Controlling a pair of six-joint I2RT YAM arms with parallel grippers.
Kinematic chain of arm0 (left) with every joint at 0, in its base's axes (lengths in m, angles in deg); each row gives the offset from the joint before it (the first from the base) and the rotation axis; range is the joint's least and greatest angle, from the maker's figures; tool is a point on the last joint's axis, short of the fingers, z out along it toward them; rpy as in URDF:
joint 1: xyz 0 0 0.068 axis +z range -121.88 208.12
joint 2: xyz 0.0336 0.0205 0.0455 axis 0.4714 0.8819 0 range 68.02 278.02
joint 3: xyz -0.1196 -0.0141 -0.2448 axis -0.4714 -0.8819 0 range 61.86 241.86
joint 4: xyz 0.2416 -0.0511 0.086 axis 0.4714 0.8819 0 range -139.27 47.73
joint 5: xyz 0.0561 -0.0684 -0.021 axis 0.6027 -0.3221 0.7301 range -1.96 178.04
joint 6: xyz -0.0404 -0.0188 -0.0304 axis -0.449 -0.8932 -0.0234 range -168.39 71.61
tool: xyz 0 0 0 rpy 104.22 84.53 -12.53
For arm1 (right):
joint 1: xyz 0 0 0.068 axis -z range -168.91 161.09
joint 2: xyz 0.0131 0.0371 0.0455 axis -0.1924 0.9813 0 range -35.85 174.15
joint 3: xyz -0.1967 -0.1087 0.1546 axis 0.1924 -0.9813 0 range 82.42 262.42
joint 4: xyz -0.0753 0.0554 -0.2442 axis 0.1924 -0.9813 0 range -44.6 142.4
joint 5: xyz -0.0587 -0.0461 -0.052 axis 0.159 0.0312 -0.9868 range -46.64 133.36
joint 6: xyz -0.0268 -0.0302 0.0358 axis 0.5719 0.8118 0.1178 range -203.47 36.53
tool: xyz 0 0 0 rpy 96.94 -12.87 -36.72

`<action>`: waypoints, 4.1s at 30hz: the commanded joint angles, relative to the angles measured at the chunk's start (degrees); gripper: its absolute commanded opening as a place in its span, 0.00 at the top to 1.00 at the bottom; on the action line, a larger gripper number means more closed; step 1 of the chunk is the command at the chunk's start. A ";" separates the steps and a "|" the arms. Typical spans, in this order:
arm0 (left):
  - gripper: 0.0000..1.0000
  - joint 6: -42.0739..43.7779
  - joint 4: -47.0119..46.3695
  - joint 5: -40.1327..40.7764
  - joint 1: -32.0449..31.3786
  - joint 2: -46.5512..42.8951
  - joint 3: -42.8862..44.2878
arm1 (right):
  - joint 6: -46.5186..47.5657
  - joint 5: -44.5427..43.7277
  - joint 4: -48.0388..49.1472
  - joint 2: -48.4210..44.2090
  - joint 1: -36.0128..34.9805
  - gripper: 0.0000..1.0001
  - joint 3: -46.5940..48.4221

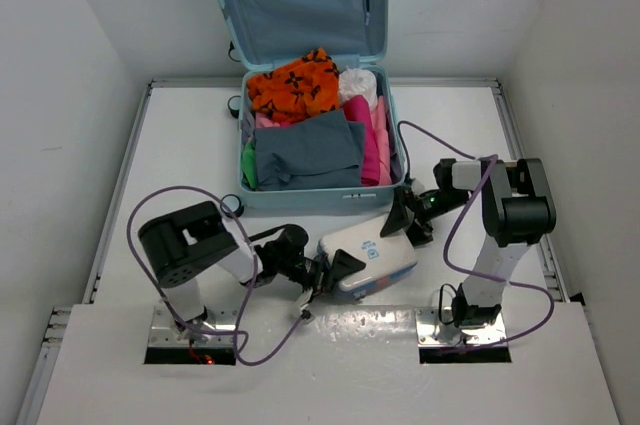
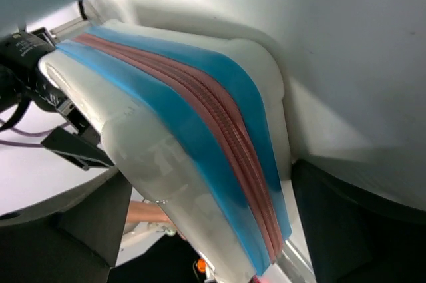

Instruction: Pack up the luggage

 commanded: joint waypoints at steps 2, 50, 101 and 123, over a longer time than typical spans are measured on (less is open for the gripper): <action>0.00 -6.74 -10.65 11.43 -2.57 10.25 3.71 | -10.69 7.90 12.30 2.50 -9.28 0.17 -4.47; 1.00 -36.56 2.82 74.98 22.29 7.25 58.10 | -12.56 -2.81 -12.13 -29.41 18.84 0.00 27.69; 0.39 -144.53 23.76 6.97 65.98 14.68 86.57 | -15.38 -24.96 9.23 -33.37 10.67 0.03 22.51; 0.50 -140.80 12.84 11.44 60.88 38.56 114.09 | -11.51 -22.67 13.45 -16.50 12.86 0.03 26.37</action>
